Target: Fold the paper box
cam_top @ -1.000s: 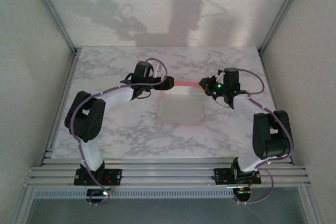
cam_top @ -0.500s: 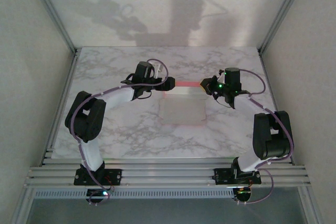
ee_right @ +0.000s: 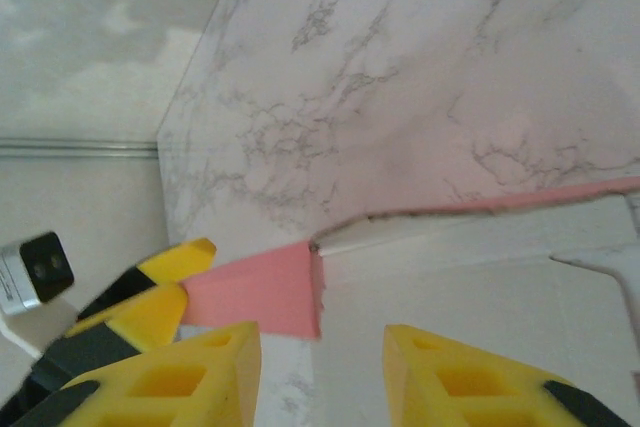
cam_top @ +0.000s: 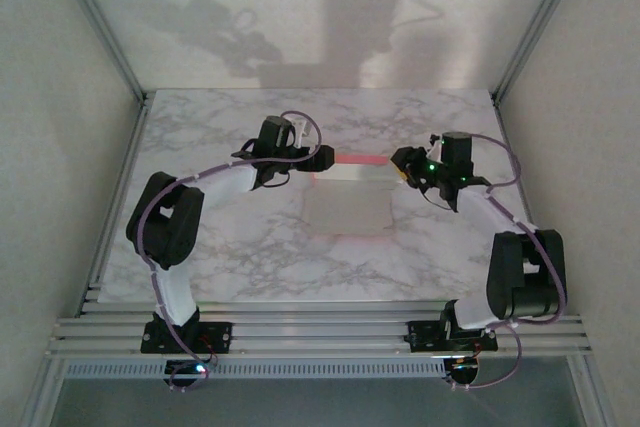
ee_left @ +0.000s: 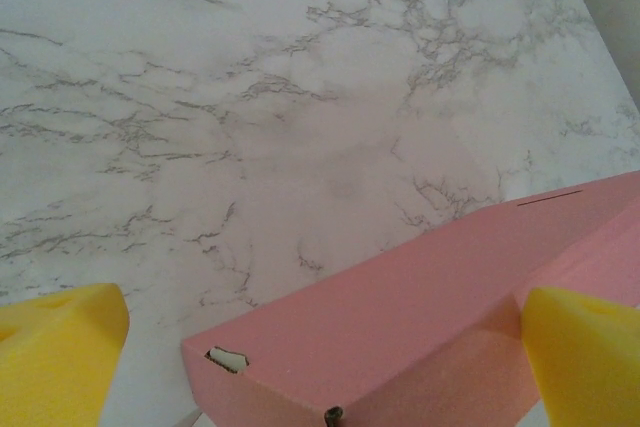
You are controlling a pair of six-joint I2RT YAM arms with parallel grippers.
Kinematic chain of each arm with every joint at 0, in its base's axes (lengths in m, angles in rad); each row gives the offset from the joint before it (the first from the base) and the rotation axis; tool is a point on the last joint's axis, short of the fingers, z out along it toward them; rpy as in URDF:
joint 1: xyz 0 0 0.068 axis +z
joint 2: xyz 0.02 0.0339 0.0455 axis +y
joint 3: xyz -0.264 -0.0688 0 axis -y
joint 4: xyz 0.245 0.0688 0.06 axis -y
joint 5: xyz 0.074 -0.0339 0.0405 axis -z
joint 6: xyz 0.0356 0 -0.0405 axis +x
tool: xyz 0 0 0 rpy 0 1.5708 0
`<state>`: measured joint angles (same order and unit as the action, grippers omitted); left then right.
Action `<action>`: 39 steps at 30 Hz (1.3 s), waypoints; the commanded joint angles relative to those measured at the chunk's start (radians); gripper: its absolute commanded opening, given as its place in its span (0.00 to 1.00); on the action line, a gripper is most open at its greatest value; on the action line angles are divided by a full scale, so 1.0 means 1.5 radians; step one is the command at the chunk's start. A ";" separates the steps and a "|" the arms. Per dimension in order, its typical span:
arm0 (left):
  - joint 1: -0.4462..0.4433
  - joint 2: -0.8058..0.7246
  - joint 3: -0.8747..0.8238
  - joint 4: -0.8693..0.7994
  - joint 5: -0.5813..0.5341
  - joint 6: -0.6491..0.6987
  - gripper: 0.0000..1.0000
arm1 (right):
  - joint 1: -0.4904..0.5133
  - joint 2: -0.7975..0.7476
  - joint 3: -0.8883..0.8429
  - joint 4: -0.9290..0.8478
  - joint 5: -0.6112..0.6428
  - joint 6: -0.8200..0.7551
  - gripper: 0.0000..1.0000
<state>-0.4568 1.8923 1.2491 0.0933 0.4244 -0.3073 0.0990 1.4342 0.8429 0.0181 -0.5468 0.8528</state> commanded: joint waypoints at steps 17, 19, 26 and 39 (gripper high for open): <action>0.005 0.039 0.055 -0.105 0.009 -0.010 0.99 | 0.043 0.045 -0.101 0.073 0.160 -0.069 0.54; 0.006 0.038 0.058 -0.108 0.008 -0.013 0.99 | 0.043 0.067 -0.101 0.097 0.167 -0.067 0.56; 0.007 0.019 0.082 -0.110 0.021 -0.033 0.99 | 0.044 0.103 -0.092 0.129 0.173 -0.064 0.56; 0.005 0.025 0.091 -0.112 0.041 -0.018 0.99 | 0.036 0.090 -0.103 0.121 0.154 -0.074 0.53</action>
<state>-0.4503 1.9186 1.3727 -0.0647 0.4599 -0.3431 0.1577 1.5726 0.6991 0.2047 -0.3141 0.7403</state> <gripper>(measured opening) 0.993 0.535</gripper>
